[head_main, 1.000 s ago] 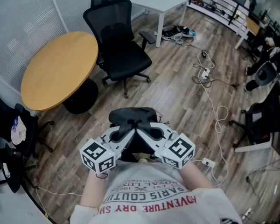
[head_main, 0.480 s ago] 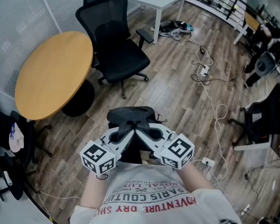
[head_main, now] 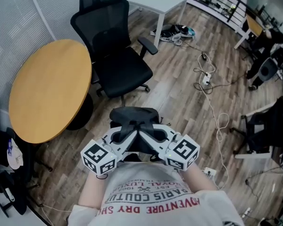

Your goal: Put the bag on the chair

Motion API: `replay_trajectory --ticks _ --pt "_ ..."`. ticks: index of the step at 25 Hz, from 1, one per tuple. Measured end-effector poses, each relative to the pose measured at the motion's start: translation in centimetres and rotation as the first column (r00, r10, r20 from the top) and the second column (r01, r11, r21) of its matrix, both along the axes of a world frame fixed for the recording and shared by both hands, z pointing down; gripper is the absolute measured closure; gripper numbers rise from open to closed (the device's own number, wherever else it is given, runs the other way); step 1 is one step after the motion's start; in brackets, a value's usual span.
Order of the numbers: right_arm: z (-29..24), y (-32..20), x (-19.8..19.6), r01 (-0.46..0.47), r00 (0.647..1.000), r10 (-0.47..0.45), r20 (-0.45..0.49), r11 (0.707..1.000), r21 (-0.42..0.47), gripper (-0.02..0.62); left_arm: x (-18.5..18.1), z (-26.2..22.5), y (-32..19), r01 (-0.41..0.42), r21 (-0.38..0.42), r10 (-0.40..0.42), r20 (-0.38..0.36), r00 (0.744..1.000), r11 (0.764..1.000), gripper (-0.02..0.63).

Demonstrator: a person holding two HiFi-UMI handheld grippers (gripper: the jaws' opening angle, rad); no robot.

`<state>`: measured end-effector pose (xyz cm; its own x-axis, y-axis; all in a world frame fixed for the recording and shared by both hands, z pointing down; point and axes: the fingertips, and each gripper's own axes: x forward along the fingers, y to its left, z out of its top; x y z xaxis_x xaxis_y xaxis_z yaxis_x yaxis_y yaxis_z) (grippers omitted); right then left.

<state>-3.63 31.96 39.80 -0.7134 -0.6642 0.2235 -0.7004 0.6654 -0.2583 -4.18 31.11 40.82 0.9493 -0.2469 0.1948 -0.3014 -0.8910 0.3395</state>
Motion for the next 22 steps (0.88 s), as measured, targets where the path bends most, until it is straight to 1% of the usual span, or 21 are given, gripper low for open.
replay_trajectory --ticks 3,5,8,11,13,17,20,22 --pt "0.0 -3.0 0.3 -0.008 1.000 0.008 -0.005 1.000 0.014 0.549 0.3 -0.1 -3.0 -0.023 0.024 0.023 0.006 1.000 0.999 0.561" --pt "0.1 -5.1 0.5 -0.016 1.000 0.016 -0.002 1.000 0.010 0.549 0.4 0.0 -5.0 -0.020 0.028 0.020 0.016 1.000 0.999 0.561" --pt "0.4 -8.1 1.0 -0.015 1.000 0.015 0.000 1.000 -0.004 0.549 0.9 0.2 -8.1 0.005 0.017 -0.006 0.024 1.000 1.000 0.561" --pt "0.6 -11.2 1.8 0.009 1.000 -0.009 0.007 1.000 -0.007 0.549 1.7 0.4 -11.3 0.043 0.011 -0.043 0.025 0.999 0.999 0.561" --pt "0.9 -13.7 2.5 0.043 0.999 -0.043 -0.002 0.999 -0.001 0.549 2.4 0.7 -13.7 0.075 0.006 -0.075 0.029 0.997 0.997 0.561" --pt "1.5 -19.1 4.4 0.142 0.990 -0.142 -0.022 0.990 -0.008 0.549 4.3 1.3 -19.0 0.143 -0.005 -0.143 0.048 0.989 0.990 0.561" --pt "2.0 -22.6 5.9 0.233 0.972 -0.233 -0.008 0.972 -0.025 0.549 5.8 1.8 -22.7 0.221 -0.017 -0.220 0.056 0.974 0.975 0.561" --pt "2.3 -24.7 7.1 0.306 0.952 -0.307 -0.011 0.951 -0.032 0.549 7.0 2.1 -25.1 0.278 -0.029 -0.276 0.063 0.959 0.960 0.561"
